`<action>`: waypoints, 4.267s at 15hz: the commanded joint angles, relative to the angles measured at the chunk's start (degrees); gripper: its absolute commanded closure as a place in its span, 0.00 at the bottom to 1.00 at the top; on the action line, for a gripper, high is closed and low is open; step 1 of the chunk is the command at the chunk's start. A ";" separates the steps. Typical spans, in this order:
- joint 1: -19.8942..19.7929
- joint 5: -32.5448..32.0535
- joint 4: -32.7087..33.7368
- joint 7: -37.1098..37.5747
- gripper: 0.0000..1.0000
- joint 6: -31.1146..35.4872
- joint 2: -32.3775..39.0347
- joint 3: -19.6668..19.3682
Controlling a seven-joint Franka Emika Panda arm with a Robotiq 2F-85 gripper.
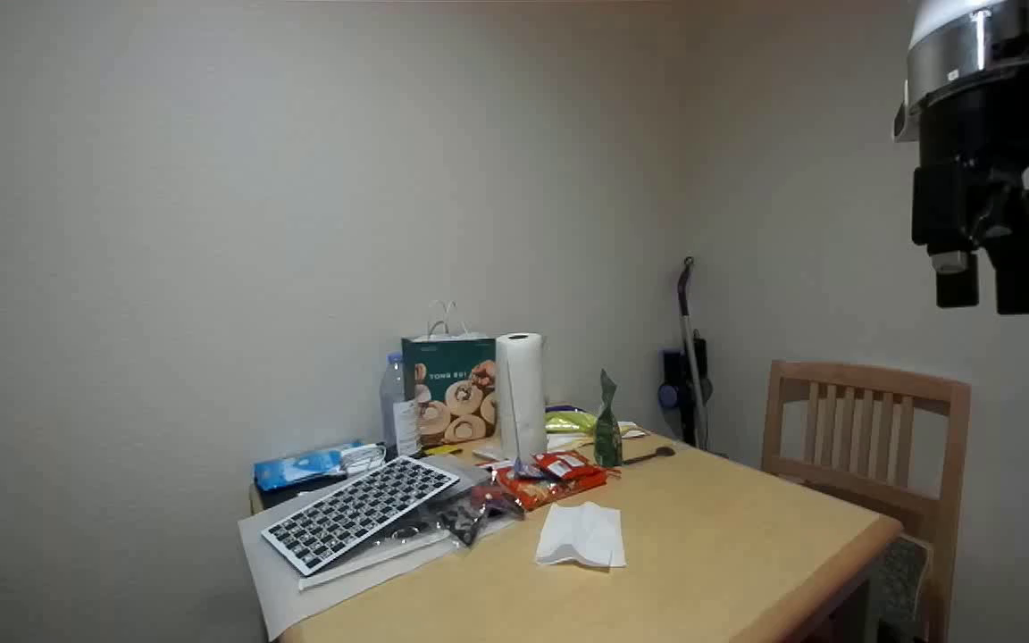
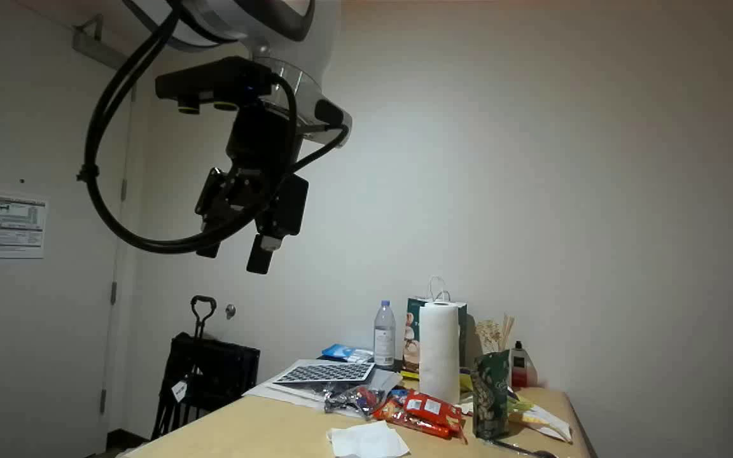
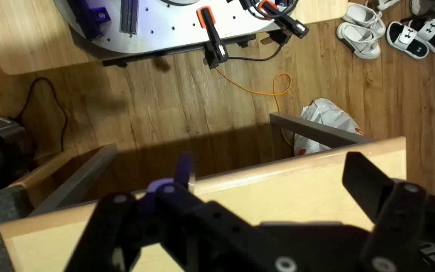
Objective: Use the napkin to wipe the table
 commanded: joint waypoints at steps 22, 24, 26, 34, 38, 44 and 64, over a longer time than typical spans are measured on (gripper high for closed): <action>2.47 -0.01 18.13 0.29 0.00 3.27 27.39 5.89; 2.46 -0.01 18.14 0.29 0.00 3.18 27.14 5.90; 2.68 1.33 18.31 -1.89 0.00 4.72 29.39 5.02; 2.51 0.65 21.48 -8.47 0.00 4.65 42.78 3.85; 2.34 -0.05 20.35 -7.60 0.00 5.19 43.58 4.16; 3.11 3.65 23.61 -5.10 0.00 5.59 48.38 4.92; 8.73 -1.54 34.27 30.96 0.00 34.74 68.92 3.59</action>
